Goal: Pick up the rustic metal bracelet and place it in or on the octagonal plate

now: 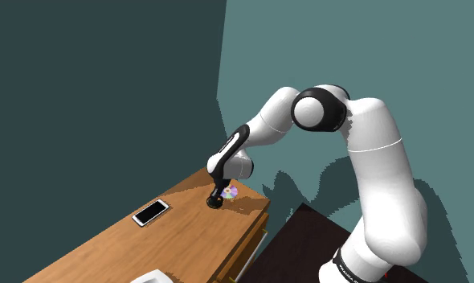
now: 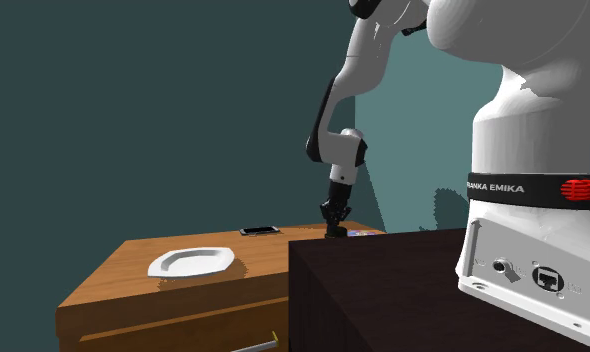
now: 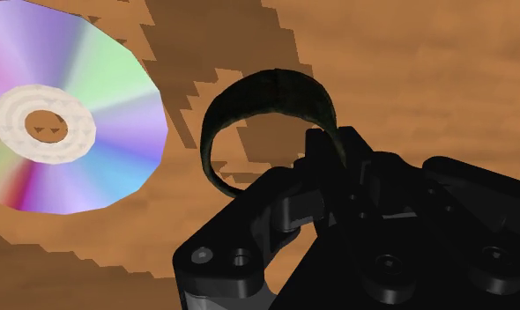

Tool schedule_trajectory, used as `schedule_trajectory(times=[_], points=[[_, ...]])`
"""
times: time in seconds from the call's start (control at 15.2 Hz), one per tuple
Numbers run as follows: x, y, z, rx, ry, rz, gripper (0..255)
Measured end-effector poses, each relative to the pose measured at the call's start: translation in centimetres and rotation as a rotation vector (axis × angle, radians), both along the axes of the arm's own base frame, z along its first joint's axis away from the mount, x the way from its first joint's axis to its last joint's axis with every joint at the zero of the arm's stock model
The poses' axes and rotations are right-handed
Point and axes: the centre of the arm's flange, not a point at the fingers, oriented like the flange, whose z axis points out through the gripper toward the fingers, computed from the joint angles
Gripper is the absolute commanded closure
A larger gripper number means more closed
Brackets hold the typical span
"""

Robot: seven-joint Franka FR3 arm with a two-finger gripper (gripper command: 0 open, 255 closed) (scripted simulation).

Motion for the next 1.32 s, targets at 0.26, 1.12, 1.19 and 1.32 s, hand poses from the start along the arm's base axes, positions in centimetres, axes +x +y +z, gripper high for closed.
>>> schedule_trajectory(times=[0.26,1.12,1.19,1.32], points=[[0.0,0.0,0.0,0.0,0.0,0.0,255],[0.0,0.0,6.3,-0.001,-0.001,-0.001,255],[0.0,-0.1,6.8,-0.001,-0.001,0.0,255],[0.1,0.0,7.8,-0.001,-0.001,-0.001,255]])
